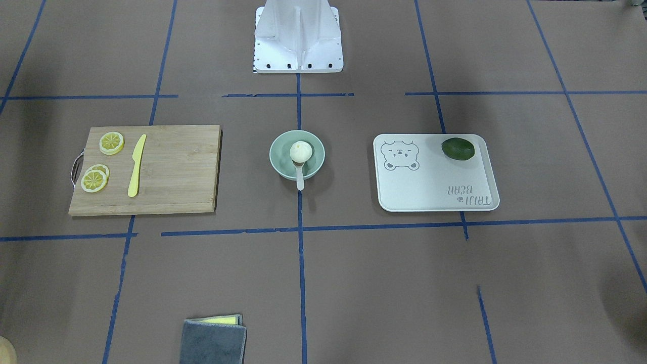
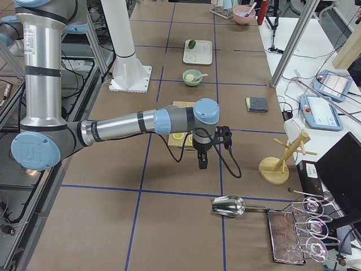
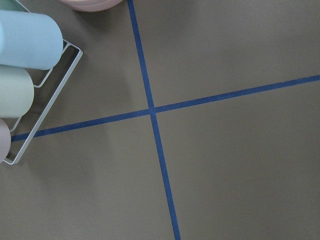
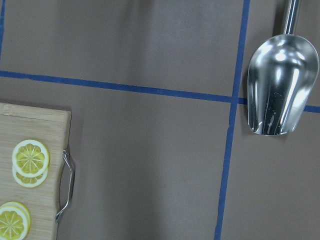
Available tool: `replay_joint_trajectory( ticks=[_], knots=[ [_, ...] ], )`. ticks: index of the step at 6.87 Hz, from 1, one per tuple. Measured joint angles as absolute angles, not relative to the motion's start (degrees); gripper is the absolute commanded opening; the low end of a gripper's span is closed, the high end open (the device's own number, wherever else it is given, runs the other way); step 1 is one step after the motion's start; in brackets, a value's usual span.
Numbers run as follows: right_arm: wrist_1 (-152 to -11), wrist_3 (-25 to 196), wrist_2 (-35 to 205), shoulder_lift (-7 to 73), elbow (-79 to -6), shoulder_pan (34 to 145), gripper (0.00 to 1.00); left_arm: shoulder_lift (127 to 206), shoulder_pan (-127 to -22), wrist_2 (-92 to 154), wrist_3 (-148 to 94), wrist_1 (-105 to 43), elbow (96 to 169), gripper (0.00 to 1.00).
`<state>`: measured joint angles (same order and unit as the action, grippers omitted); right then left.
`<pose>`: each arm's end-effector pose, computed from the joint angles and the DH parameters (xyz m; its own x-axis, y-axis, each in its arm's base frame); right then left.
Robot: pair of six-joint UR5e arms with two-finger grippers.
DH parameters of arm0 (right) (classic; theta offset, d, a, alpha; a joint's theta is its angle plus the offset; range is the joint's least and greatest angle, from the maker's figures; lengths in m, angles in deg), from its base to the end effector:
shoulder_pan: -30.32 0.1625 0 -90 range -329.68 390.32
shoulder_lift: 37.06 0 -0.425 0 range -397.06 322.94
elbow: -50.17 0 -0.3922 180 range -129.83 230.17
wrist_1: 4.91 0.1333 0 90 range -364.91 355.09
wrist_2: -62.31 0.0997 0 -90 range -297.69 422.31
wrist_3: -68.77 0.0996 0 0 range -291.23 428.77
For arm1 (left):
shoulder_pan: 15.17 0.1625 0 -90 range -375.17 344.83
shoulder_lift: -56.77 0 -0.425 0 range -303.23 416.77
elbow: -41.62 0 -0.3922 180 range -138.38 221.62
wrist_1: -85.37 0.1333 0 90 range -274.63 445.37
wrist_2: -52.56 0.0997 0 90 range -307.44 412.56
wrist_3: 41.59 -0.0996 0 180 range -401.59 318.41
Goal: Put spoon and bun in bowl
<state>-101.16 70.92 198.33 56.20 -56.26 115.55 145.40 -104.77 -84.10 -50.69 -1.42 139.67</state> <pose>0.0227 -0.4685 0.5541 0.6874 -0.1069 0.7184 0.0568 0.9940 0.0936 -0.0575 -0.4834 0.6040 0.6763 0.2061 -0.7073 -0.1154 0.9779 0.1746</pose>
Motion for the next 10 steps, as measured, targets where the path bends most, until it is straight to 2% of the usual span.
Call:
replay_joint_trajectory(
  ticks=[3,10],
  knots=[
    [-101.1,70.9,198.3,56.3,-56.1,115.4,1.0,145.5,-104.3,-84.2,-50.6,-4.6,136.8,1.0],
    [-97.8,70.9,197.1,55.9,-54.6,115.3,1.0,145.4,-104.3,-83.9,-50.5,-6.8,135.6,1.0]
  ],
)
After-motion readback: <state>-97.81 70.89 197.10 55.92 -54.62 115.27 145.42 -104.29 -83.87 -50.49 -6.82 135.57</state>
